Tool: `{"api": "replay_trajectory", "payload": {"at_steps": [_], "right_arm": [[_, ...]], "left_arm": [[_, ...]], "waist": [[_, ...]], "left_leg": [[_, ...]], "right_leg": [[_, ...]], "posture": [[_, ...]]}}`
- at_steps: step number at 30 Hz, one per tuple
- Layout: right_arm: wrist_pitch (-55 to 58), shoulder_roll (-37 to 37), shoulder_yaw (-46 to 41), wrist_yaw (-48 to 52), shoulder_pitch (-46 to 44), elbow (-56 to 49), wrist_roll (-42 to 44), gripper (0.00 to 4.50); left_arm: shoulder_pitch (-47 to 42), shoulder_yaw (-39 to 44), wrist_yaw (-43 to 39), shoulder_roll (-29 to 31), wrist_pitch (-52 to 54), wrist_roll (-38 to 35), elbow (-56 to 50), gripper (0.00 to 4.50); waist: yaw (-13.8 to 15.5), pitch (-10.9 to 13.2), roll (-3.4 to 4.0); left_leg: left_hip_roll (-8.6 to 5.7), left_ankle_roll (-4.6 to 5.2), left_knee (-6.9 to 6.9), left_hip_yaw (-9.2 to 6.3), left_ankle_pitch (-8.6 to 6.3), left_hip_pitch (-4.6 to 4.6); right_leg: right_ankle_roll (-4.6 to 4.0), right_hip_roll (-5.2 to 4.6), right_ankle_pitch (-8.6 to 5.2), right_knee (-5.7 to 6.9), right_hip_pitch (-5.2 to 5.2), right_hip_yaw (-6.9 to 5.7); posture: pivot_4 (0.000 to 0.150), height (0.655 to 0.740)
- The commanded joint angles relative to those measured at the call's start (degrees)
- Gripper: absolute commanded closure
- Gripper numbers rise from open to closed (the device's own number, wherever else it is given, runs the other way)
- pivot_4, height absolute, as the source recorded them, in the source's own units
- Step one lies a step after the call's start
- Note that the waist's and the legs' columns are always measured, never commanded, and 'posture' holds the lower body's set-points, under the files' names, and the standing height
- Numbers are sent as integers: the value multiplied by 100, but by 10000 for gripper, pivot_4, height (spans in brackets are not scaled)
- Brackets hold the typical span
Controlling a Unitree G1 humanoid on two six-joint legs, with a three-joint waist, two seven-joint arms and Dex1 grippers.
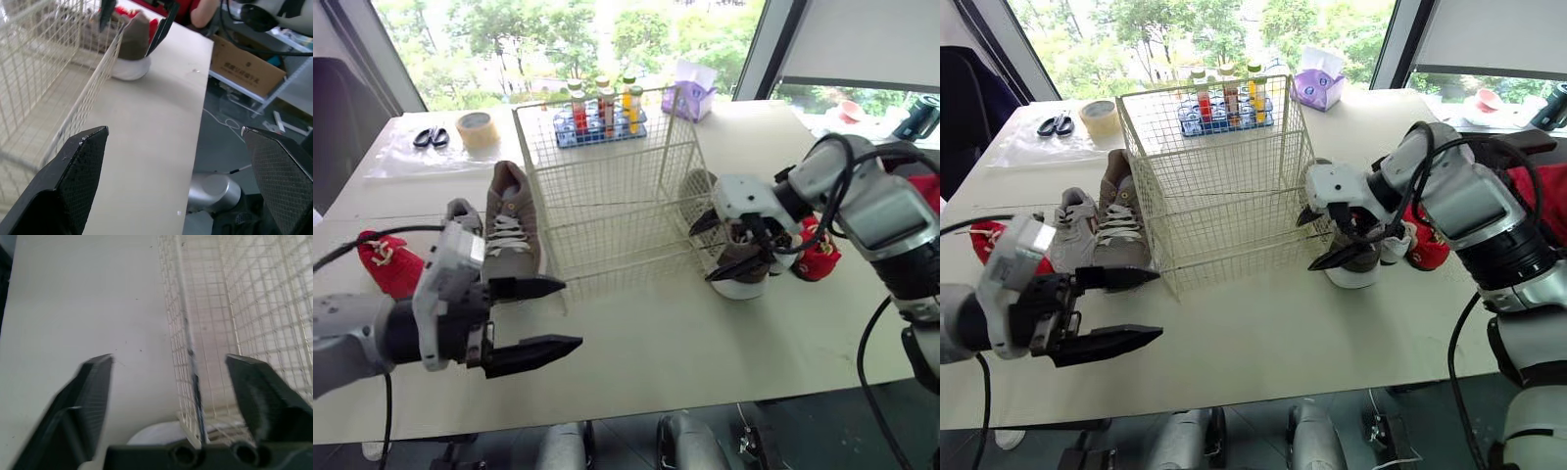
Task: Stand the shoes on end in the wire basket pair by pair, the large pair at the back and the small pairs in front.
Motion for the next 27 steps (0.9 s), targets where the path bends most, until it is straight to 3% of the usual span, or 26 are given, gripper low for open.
{"api": "replay_trajectory", "payload": {"at_steps": [1,5,6,18,27], "right_arm": [[242,88,-69,-250,160,-374,-199,21891],[286,162,-99,-561,269,-507,-506,42937],[273,182,-141,-644,284,-542,-558,44152],[1025,779,-437,-1787,241,-794,-770,44152],[-364,920,-267,-2049,407,-250,-1166,44152]], "left_arm": [[-41,7,47,-44,-174,77,-40,0],[-303,-262,177,-60,-229,6,-19,0],[-375,-342,190,-61,-233,36,4,0],[-924,-1007,82,-161,-265,458,295,0],[-1154,-1278,1,-275,-290,753,458,0]], "waist": [[8,0,1],[3,0,1],[4,-1,1],[-7,-1,-1],[2,-1,-1]], "left_leg": [[-1,0,0,0,0,0],[-2,-1,1,-1,1,-1],[-2,-1,1,-1,1,0],[-4,-4,3,-5,4,1],[-7,-5,3,-5,5,-3]], "right_leg": [[0,-1,0,0,0,1],[-1,-1,0,2,0,1],[-1,-1,0,3,0,1],[-2,0,2,11,0,2],[-2,-1,2,12,-1,1]], "posture": [[1500,6938],[1500,6938],[1500,6938],[1500,6938],[1500,6938]]}}
